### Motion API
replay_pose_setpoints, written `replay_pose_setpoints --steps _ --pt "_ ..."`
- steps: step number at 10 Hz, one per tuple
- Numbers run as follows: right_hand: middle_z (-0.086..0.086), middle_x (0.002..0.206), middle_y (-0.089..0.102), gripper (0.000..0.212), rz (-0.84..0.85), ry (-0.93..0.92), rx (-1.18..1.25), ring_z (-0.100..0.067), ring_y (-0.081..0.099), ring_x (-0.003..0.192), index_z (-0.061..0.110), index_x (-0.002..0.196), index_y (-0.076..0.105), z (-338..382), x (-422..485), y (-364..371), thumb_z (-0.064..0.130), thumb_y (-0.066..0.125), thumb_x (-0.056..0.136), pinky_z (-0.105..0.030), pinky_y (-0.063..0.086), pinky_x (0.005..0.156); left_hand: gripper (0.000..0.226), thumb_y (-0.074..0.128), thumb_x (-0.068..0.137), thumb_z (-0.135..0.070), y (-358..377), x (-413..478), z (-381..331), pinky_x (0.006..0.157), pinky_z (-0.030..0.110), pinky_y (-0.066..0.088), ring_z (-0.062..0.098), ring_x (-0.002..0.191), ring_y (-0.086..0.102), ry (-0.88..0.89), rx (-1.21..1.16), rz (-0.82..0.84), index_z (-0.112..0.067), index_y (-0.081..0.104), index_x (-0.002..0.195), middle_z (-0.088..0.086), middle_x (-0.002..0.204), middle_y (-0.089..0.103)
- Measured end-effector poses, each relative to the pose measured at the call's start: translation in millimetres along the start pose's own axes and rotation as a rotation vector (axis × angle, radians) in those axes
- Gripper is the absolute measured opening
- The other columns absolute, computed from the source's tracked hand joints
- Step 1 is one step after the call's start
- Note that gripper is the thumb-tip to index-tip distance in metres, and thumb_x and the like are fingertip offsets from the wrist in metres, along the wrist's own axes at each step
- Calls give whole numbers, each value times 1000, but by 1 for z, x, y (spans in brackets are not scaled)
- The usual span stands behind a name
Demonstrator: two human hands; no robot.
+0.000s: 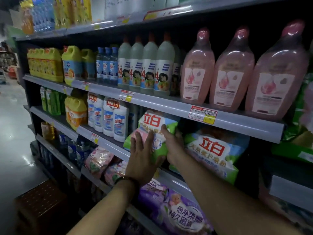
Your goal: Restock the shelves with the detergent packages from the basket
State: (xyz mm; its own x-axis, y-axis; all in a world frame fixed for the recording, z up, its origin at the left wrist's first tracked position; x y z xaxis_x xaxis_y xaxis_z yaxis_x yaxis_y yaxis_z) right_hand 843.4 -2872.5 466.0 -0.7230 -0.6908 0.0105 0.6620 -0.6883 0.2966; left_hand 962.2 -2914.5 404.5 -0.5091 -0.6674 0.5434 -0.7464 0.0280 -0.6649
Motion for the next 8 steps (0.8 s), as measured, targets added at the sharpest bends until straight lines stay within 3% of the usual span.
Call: replay_pose_setpoints --steps 1,2,3,4,5,6,7,8 --pt "-4 111 80 40 -22 -45 -190 -26 79 91 26 126 68 -6 21 0 40 80 90 -49 65 86 98 60 97 -58 30 22 9 129 60 10 43 160 -12 -59 9 95 -43 -11 163 19 173 -13" --pt "-9 117 78 40 -153 -30 -424 -30 76 99 13 124 69 -17 30 -7 34 76 91 -46 63 91 92 49 98 -64 46 30 14 127 60 11 42 160 -6 -72 160 171 -44 -13 163 18 173 -13" --pt "-7 129 74 49 -217 -54 -609 -31 71 113 18 140 55 -13 14 -5 25 68 93 -44 59 99 91 50 101 -56 42 32 10 127 60 10 44 160 -7 -78 188 213 -41 -15 163 21 173 -15" --pt "-8 139 67 53 -170 -64 -733 -33 65 125 20 150 46 -11 -11 -7 21 61 99 -31 49 93 92 52 102 -38 41 27 9 127 63 16 46 160 -6 -93 193 217 -42 -18 162 22 173 -13" --pt "-7 135 69 33 -99 -126 -860 -31 66 121 20 135 59 0 -39 -22 23 56 102 -38 54 99 93 54 100 -34 40 22 5 126 60 22 48 159 6 -148 162 226 -40 -13 164 23 173 -5" --pt "-2 120 72 25 24 -198 -949 -21 69 102 20 127 61 6 -60 -36 23 58 103 -41 61 91 89 55 98 -29 28 13 -4 121 52 32 44 156 24 -189 100 280 -36 -2 166 21 173 6" --pt "1 116 69 37 112 -289 -1019 -15 66 99 21 136 52 24 -90 -51 20 63 102 -33 59 85 78 59 95 -29 7 -4 -15 112 42 42 37 144 45 -185 76 291 -28 22 164 16 162 38" --pt "-4 136 64 43 188 -289 -1189 -17 61 112 17 143 52 40 -127 -73 23 63 102 -23 47 82 60 53 91 -48 -5 -38 -38 101 44 51 35 125 59 -53 204 289 -25 46 146 10 135 64"
Point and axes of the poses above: each hand's wrist, its own x-axis towards the middle knuckle, its own y-axis out of the palm, z = x × y, the point moved 2 cm from there along x, towards the middle knuckle
